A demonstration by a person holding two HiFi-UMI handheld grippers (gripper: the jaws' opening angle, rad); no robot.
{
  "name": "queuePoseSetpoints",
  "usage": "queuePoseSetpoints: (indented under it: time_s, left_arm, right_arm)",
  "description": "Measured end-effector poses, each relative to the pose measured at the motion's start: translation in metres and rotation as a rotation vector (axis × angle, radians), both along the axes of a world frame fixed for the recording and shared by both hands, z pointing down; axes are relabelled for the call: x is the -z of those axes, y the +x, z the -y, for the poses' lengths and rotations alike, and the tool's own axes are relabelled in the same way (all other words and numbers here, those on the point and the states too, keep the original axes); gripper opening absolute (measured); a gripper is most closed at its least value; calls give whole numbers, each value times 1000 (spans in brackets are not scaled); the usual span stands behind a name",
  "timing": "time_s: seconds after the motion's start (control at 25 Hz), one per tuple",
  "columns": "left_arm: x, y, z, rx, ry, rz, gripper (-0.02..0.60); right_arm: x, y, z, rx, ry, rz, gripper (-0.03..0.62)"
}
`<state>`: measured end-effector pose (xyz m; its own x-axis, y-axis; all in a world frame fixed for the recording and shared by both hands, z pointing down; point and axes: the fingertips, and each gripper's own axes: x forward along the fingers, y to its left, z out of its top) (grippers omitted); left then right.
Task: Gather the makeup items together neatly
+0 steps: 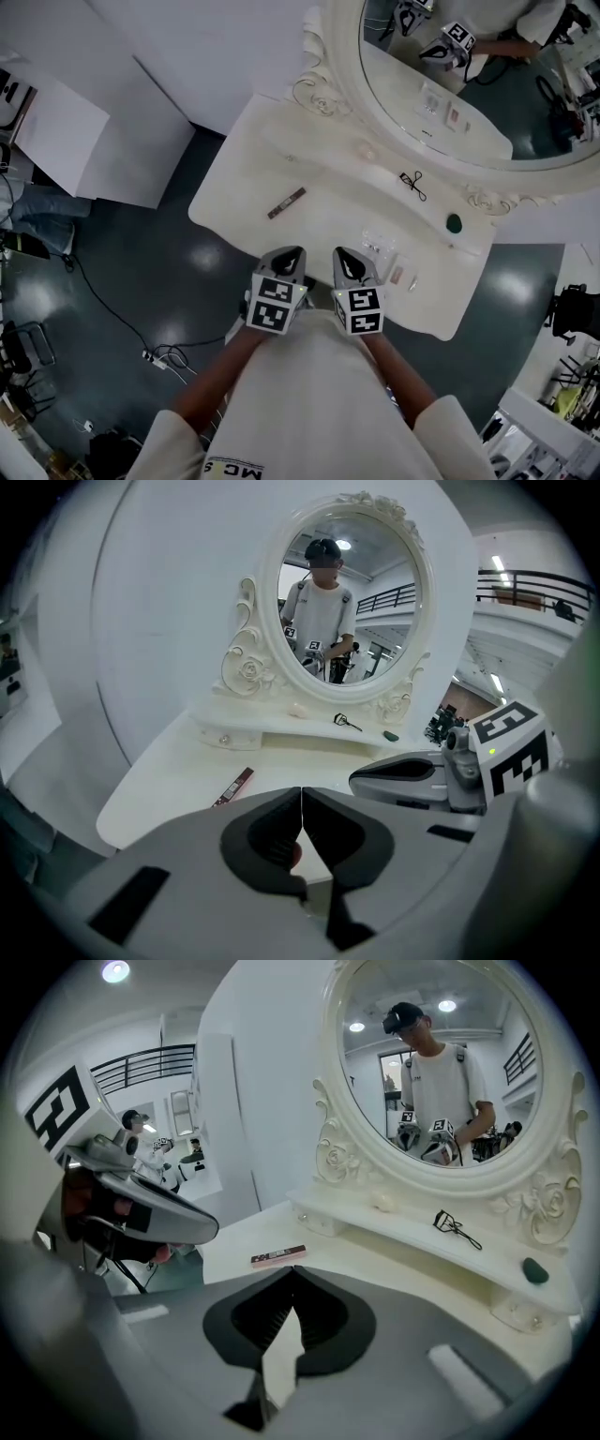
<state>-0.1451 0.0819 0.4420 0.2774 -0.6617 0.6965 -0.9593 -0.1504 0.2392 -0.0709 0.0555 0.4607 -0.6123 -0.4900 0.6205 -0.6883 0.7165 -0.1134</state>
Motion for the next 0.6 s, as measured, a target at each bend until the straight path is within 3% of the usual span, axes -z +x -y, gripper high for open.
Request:
queuePoseSetpoints:
  time_s: [0.6]
  left_arm:
    - [-17,-49,4,44,19,39,12]
  right_arm:
    - [-12,-48,0,109,-25,-10,3]
